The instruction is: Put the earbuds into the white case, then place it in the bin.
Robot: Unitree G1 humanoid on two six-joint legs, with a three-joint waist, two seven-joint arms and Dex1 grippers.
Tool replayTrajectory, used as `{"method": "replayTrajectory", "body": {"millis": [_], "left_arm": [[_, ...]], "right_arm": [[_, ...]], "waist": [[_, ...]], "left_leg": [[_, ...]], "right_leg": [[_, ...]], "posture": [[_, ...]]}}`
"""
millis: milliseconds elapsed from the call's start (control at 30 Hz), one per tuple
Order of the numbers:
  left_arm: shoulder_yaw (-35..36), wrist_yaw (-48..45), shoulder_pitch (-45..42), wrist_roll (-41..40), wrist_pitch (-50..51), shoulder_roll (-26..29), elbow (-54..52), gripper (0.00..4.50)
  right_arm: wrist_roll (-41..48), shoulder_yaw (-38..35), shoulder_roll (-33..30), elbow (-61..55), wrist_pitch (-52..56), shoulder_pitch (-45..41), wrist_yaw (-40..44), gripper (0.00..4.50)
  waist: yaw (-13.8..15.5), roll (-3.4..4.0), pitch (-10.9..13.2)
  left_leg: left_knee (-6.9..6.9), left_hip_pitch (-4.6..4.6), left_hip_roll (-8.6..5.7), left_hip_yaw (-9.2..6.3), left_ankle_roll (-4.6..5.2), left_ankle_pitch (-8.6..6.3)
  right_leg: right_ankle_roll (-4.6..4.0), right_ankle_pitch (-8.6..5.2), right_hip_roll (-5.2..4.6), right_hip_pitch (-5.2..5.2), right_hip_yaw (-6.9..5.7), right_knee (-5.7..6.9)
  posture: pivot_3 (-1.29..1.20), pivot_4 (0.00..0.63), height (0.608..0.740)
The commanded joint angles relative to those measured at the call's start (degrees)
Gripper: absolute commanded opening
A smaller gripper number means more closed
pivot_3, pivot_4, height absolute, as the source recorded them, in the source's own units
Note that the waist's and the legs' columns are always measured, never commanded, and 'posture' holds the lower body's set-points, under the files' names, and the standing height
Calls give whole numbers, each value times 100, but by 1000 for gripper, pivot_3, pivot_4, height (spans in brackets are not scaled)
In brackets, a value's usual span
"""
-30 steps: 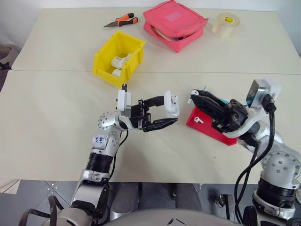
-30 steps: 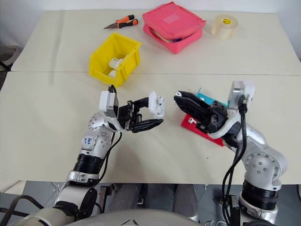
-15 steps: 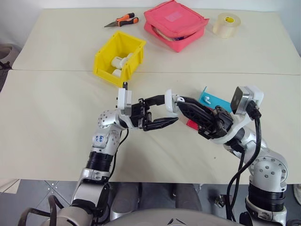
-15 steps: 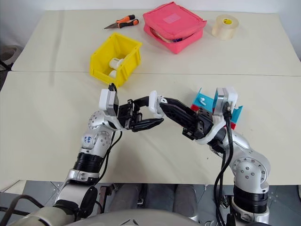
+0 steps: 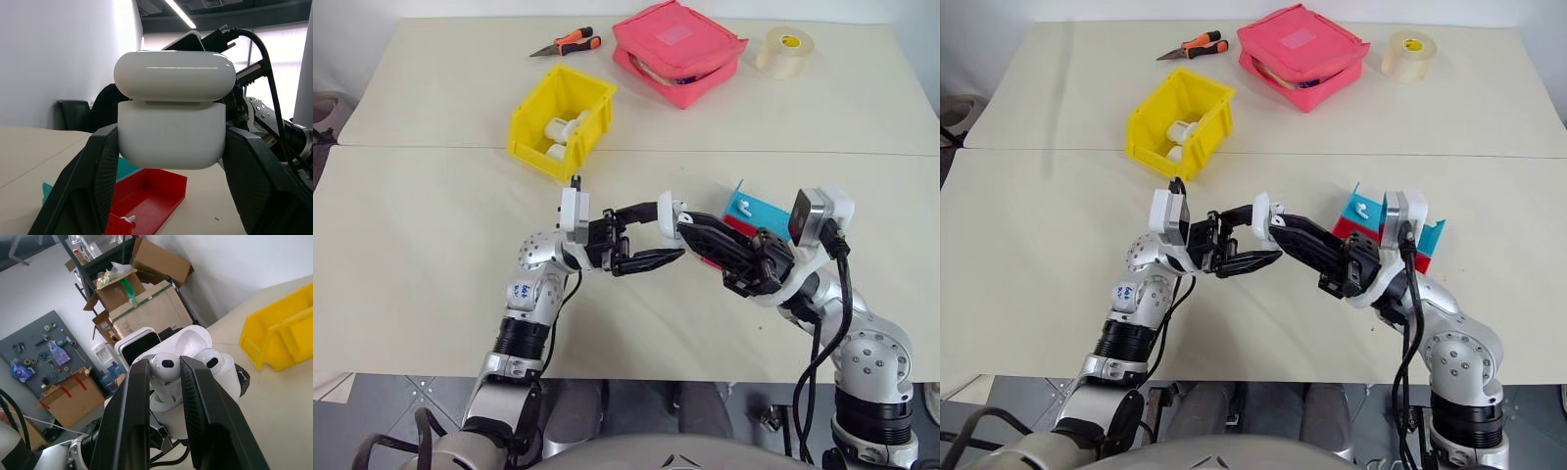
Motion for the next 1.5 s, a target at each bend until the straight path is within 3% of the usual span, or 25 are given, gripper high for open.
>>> {"method": "replayTrajectory", "body": {"millis": [33,100,233,333,467,600,767,867,1133,1300,1500], "left_arm": [[19,29,-84,-98,-58,-54,-135,2771],[23,24,-91,-94,-69,-61,-124,2771],[25,-46,-99,-85,-86,-50,-101,2771],[89,-68,-64,-71,-65,79,-110,2771],[115,25,-26,76,-9,367,-210,2771],[29,160,-65,746,-273,1042,-257,2771],[-338,305,-193,1500,-275,1697,-445,2771],[-609,355,-270,1840,-83,1942,-638,2771],[-792,610,-209,1742,131,1786,-1020,2771],[-748,664,-154,1642,65,1742,-1083,2771],[-496,708,12,1371,-19,1724,-1114,2771]], "right_arm": [[-93,181,-144,5,102,116,9,669],[27,187,-214,55,237,135,-112,669],[67,167,-430,-41,190,90,79,1825],[167,-286,-805,-17,112,90,249,2806],[176,-624,-1146,65,59,159,373,2806],[-271,-663,-1527,-18,-55,66,473,1857],[-959,-104,-1826,-138,-103,-258,592,26],[-1346,420,-1778,-123,-45,-724,518,26],[-1698,1182,-1550,9,313,-1457,377,26],[-2257,1274,-1958,47,86,-1006,679,26],[-2469,558,-2241,82,-406,-166,857,26]], "waist": [[2,0,0],[4,0,0],[4,0,0],[15,0,0],[15,-1,0],[-17,0,0],[9,-1,0],[15,-1,0],[12,-1,0],[21,-2,0],[20,-5,2]], "left_leg": [[0,0,0,0,0,0],[0,0,0,0,0,0],[0,0,0,0,0,0],[0,0,0,1,0,0],[-2,-1,1,1,2,-1],[-5,2,3,7,2,-1],[-8,5,2,7,1,-1],[-7,2,1,3,2,-1],[-9,-3,2,-4,1,-1],[-9,-3,2,-3,1,-1],[-9,-3,2,2,1,-1]], "right_leg": [[0,0,0,0,0,0],[0,0,0,0,0,0],[0,0,0,0,0,0],[0,0,0,0,0,-1],[0,0,0,2,-1,-4],[0,0,1,0,3,-3],[-1,-1,3,1,4,-4],[-1,-1,2,0,3,-4],[-1,-1,2,-3,0,-7],[-1,-1,2,-3,-1,-7],[-1,-1,2,-3,0,-6]], "posture": [[0,150,740],[0,150,740],[0,150,740],[0,150,740],[0,150,740],[0,150,740],[0,150,740],[0,150,740],[0,150,740],[0,150,740],[0,150,740]]}}
